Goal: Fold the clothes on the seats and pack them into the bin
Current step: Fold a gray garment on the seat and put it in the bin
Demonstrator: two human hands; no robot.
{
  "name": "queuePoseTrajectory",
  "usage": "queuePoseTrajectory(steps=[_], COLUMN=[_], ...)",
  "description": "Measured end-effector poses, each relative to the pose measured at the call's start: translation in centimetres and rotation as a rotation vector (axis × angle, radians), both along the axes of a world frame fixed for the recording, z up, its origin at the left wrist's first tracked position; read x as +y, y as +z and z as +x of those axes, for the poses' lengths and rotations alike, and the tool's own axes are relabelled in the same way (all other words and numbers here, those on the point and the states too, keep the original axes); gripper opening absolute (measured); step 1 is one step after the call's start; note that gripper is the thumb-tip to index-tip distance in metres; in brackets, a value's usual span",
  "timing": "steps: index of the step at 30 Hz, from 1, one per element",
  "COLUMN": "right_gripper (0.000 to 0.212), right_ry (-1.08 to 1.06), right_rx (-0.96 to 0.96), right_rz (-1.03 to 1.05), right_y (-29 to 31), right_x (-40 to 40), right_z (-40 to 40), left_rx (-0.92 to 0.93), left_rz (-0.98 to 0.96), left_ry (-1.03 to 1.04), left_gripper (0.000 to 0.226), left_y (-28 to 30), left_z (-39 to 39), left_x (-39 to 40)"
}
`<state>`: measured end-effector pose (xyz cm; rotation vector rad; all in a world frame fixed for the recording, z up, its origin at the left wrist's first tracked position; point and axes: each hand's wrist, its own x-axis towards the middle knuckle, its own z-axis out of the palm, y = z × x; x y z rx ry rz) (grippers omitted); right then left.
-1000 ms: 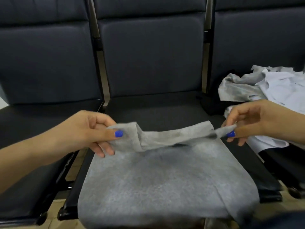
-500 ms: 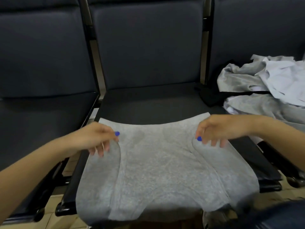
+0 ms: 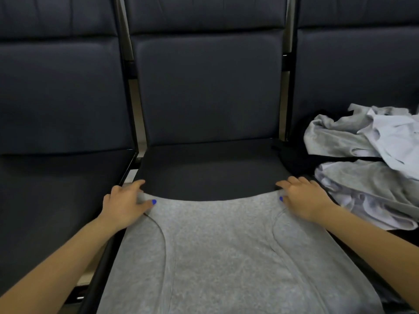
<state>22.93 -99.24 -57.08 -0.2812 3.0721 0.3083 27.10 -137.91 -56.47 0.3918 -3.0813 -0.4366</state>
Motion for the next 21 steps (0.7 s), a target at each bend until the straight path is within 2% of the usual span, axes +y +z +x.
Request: queuePoseTrajectory(steps=[1,3,6,8,10,12,13,15,18,21], right_gripper=[0.051,0.049,0.010,0.022,0.023,0.021,0.021,0.023,0.027,0.026], right_ry=[-0.018,-0.078,-0.115,-0.129,-0.176,-0.202,-0.205,-0.220,-0.279,-0.284], right_rx=[0.006,-0.027,-0.056,-0.059,-0.082,-0.087,-0.080,-0.035,-0.003,0.087], right_rz=[-0.022,-0.083,-0.298,-0.532,-0.770,-0.910,-0.960,-1.047,-1.188,-1.262], right_y=[0.0,0.3,0.8,1.0,1.4,2.0,2.3,2.8,3.7,5.4], right_x=[0.1,0.4,0.9,1.4,2.2,2.9,3.2,3.9,4.6,5.0], right_z=[-0.3,-0.7,-1.2,-1.2,-0.9,-0.3,0.0,0.4,1.1,1.6], left_rx=[-0.033,-0.044,0.053,0.151,0.217,0.226,0.227,0.263,0.383,0.503], left_rz=[-0.089,-0.136,-0.143,-0.046,0.154,0.316,0.350,0.300,0.270,0.449], left_ry=[-0.026,-0.048,-0.110,-0.112,-0.072,-0.050,-0.053,-0.053,-0.016,0.073], left_gripper=[0.064,0.049,0.009,0.020,0.021,0.018,0.018,0.018,0.017,0.017], left_y=[0.0,0.2,0.4,0.5,0.9,1.4,1.7,2.1,3.4,4.9], left_z=[0.1,0.4,0.7,0.7,0.5,0.7,0.8,1.1,1.7,2.1], left_x=[0.2,0.4,0.4,0.6,0.7,0.8,0.7,0.3,-0.1,0.0])
